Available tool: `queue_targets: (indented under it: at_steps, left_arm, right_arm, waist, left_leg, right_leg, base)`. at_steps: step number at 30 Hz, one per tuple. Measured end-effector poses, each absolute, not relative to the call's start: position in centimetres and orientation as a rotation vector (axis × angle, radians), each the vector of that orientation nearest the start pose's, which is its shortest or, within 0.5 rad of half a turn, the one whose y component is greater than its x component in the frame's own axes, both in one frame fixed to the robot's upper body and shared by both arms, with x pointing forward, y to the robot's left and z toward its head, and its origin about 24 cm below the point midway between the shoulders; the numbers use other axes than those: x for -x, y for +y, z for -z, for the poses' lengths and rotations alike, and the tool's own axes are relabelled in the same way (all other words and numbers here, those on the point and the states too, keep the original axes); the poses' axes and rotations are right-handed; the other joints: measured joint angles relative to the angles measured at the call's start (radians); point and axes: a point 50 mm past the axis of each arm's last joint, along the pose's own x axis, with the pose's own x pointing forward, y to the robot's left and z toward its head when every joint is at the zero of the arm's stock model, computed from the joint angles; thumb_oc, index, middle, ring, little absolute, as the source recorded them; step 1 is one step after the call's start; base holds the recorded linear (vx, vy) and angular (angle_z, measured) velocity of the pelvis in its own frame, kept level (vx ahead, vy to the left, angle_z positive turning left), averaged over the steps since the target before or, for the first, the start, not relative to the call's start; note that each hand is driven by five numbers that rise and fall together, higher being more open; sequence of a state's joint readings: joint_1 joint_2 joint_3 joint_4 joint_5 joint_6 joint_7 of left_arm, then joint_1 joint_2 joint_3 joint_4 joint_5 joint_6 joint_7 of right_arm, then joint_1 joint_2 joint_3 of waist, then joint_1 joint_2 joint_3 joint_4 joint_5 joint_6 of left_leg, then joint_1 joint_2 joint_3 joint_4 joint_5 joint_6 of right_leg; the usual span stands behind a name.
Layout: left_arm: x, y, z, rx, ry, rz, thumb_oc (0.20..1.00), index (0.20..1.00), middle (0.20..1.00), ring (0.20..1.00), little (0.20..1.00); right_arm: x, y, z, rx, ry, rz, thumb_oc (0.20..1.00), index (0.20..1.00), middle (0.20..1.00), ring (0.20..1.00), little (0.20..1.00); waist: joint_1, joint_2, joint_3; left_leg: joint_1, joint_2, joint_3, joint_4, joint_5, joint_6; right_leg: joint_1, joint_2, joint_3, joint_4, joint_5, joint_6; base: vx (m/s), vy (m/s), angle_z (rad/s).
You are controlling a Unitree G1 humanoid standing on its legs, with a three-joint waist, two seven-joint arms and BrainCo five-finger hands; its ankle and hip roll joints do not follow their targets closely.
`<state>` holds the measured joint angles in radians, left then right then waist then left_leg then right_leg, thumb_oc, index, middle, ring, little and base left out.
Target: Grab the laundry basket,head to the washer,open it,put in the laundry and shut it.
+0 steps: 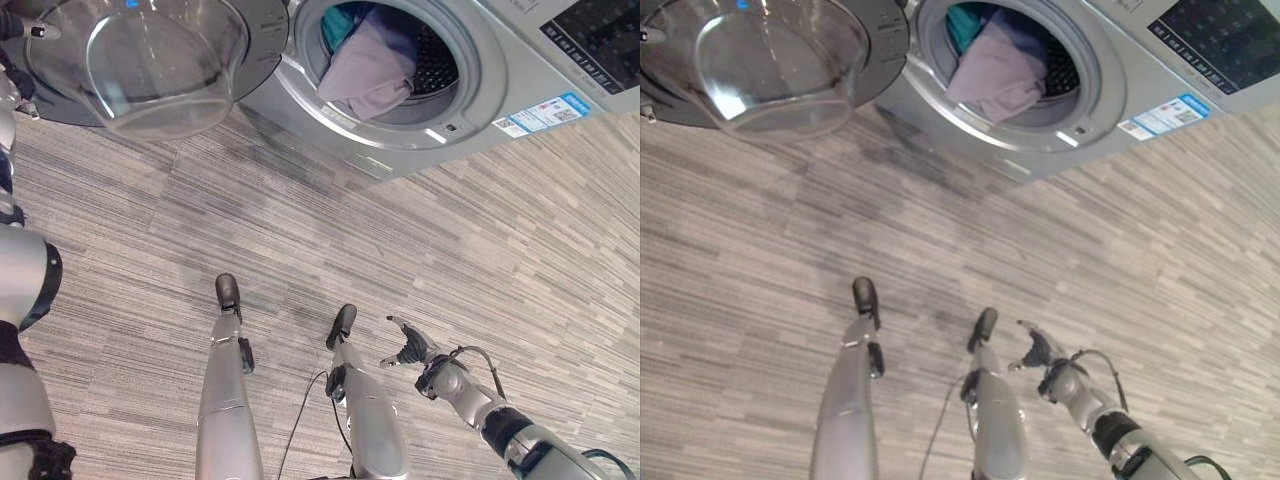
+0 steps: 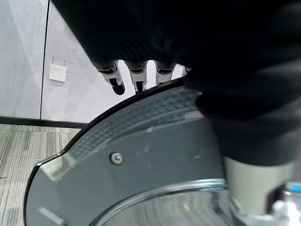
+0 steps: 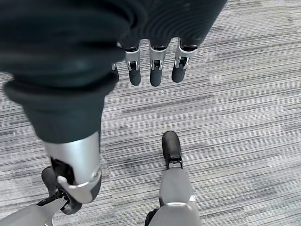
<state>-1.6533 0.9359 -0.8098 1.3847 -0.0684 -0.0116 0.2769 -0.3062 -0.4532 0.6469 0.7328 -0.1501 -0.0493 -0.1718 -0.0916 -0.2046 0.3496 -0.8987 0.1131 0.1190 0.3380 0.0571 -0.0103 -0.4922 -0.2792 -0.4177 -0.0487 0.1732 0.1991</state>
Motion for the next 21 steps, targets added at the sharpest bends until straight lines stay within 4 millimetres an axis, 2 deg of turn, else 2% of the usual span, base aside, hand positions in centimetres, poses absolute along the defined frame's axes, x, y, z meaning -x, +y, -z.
queue_targets:
  at_steps: [6, 12, 15, 18, 21]
  left_arm:
    - [-35.3, 34.0, -39.0, -1.013, -0.264, -0.814, 1.000, 1.000, 1.000, 1.000, 1.000]
    - [-35.5, 34.2, -38.1, -1.022, -0.235, -0.794, 1.000, 1.000, 1.000, 1.000, 1.000]
    - [-35.9, 34.3, -36.9, -1.041, -0.206, -0.769, 1.000, 1.000, 1.000, 1.000, 1.000]
    - [-36.3, 33.9, -36.2, -1.047, -0.199, -0.736, 1.000, 1.000, 1.000, 1.000, 1.000]
    - [-36.7, 33.1, -36.3, -1.039, -0.217, -0.690, 1.000, 1.000, 1.000, 1.000, 1.000]
  right_arm:
    - [-26.3, -18.0, 4.9, 0.876, 0.342, -0.330, 1.000, 1.000, 1.000, 1.000, 1.000]
    - [-25.4, -18.7, 5.6, 0.863, 0.377, -0.314, 1.000, 1.000, 1.000, 1.000, 1.000]
    - [-24.7, -19.3, 6.1, 0.870, 0.407, -0.313, 1.000, 1.000, 1.000, 1.000, 1.000]
    - [-24.1, -19.9, 6.4, 0.874, 0.430, -0.312, 1.000, 1.000, 1.000, 1.000, 1.000]
    - [-24.1, -20.0, 6.4, 0.866, 0.434, -0.314, 1.000, 1.000, 1.000, 1.000, 1.000]
  waist:
    - [0.019, 0.004, -0.003]
    - [0.034, 0.016, -0.006]
    - [0.034, 0.033, -0.014]
    - [0.034, 0.047, -0.021]
    - [0.038, 0.047, -0.021]
  left_leg:
    - [-0.051, -0.015, 0.006, 0.013, 0.000, 0.007]
    - [-0.078, -0.024, 0.010, 0.016, 0.004, 0.012]
    - [-0.079, -0.031, 0.011, 0.014, 0.003, 0.013]
    - [-0.080, -0.037, 0.012, 0.013, 0.003, 0.014]
    - [-0.080, -0.038, 0.012, 0.012, 0.003, 0.014]
  right_leg:
    - [-0.045, -0.018, 0.005, -0.002, 0.015, 0.006]
    - [-0.071, -0.027, 0.008, -0.007, 0.023, 0.012]
    - [-0.071, -0.033, 0.007, -0.007, 0.024, 0.014]
    - [-0.071, -0.039, 0.008, -0.006, 0.026, 0.017]
    - [-0.071, -0.040, 0.007, -0.006, 0.026, 0.017]
  base:
    - [0.04, 0.019, 0.02]
    - [0.01, 0.005, 0.01]
    - [0.00, 0.005, 0.01]
    - [0.00, 0.000, 0.00]
    - [0.00, -0.003, 0.01]
